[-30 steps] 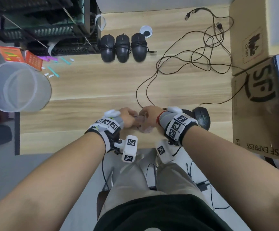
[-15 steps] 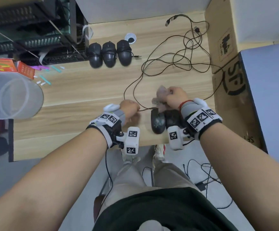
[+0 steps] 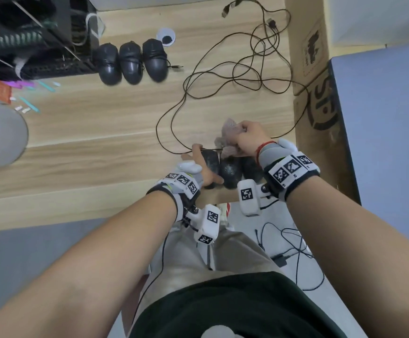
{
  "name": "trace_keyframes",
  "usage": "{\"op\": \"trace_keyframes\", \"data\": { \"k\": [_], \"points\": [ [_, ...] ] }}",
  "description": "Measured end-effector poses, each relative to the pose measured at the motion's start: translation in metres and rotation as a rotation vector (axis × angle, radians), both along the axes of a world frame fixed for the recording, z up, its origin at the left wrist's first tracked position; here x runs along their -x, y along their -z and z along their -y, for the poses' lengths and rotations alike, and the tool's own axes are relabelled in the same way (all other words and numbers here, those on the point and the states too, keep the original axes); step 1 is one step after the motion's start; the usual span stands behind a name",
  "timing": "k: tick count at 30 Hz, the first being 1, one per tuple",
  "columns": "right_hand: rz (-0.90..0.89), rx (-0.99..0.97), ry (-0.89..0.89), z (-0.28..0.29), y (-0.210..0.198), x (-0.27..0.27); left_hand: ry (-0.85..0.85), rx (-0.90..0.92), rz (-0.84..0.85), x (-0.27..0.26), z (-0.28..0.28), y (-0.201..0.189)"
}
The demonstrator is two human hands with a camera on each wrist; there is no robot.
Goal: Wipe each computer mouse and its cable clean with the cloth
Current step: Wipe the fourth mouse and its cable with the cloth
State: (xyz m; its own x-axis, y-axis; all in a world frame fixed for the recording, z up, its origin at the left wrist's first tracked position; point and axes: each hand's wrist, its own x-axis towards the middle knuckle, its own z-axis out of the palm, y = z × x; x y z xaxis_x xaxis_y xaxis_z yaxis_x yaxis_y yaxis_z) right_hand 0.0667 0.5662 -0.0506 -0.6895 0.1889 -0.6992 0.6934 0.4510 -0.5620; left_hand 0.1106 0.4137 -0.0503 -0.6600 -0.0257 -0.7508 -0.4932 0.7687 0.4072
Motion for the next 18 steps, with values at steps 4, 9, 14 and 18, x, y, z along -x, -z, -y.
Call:
{"op": "trace_keyframes", "data": {
  "k": [4, 9, 14, 18],
  "points": [
    [0.006, 0.000, -0.006, -0.003, 0.000, 0.002, 0.066, 0.159, 0.027, -0.001, 0.003, 0.012],
    [0.012, -0.003, 0.005, -0.003, 0.003, 0.005, 0.084, 0.223, -0.030, -0.001, 0.030, 0.019],
    [0.021, 0.064, 0.014, 0.009, -0.009, 0.003, 0.201, 0.268, 0.014, 0.014, 0.031, 0.005],
    [0.015, 0.104, 0.023, 0.013, -0.015, 0.001, 0.218, 0.251, 0.010, 0.022, 0.039, -0.007]
  ]
}}
